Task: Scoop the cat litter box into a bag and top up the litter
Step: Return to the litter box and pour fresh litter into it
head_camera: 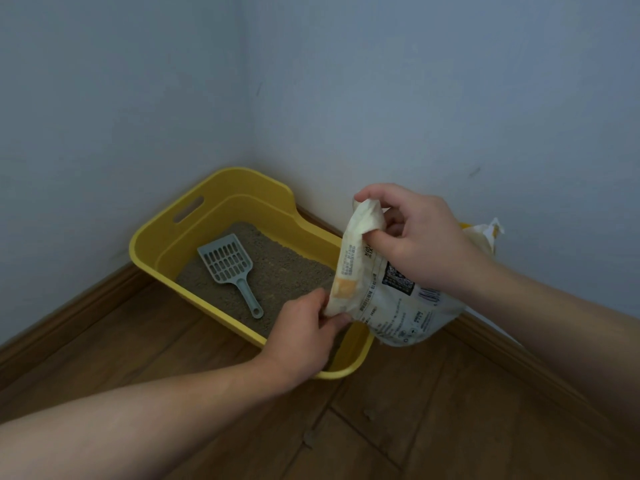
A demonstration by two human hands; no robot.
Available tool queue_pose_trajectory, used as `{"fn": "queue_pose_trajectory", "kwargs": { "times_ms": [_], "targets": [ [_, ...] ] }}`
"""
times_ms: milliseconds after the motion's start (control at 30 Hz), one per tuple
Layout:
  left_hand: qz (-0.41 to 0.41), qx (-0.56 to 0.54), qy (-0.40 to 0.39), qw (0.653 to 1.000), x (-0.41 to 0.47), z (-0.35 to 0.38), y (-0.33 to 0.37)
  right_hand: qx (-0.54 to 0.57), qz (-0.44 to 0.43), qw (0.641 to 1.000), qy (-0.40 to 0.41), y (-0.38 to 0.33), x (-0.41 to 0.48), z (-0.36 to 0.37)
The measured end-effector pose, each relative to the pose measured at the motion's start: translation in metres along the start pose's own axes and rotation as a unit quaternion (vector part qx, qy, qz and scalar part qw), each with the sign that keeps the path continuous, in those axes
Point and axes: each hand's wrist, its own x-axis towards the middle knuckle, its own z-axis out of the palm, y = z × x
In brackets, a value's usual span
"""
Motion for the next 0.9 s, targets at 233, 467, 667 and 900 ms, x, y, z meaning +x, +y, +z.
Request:
{"fn": "queue_pose_trajectory", "kwargs": {
  "times_ms": [233, 467, 667, 900],
  "targets": [
    [-0.001, 0.004, -0.002, 1.000, -0.0012, -0.0019, 0.0009, -0.010, -0.010, 1.000, -0.004, -0.0019, 0.0008, 0.0014],
    [-0.004, 0.000, -0.001, 1.000, -0.0022, -0.0008, 0.0019, -0.022, -0.018, 1.000, -0.005, -0.0022, 0.0016, 0.0009],
    [0.003, -0.007, -0.004, 1.000, -0.0022, -0.0014, 0.0018, -0.017, -0.015, 1.000, -0.005, -0.0020, 0.0025, 0.0007],
    [0.010, -0.017, 0.005, 1.000, -0.0028, -0.0032, 0.0066, 0.029, -0.012, 0.999, 0.014, 0.0031, -0.0062, -0.0074]
  ]
}}
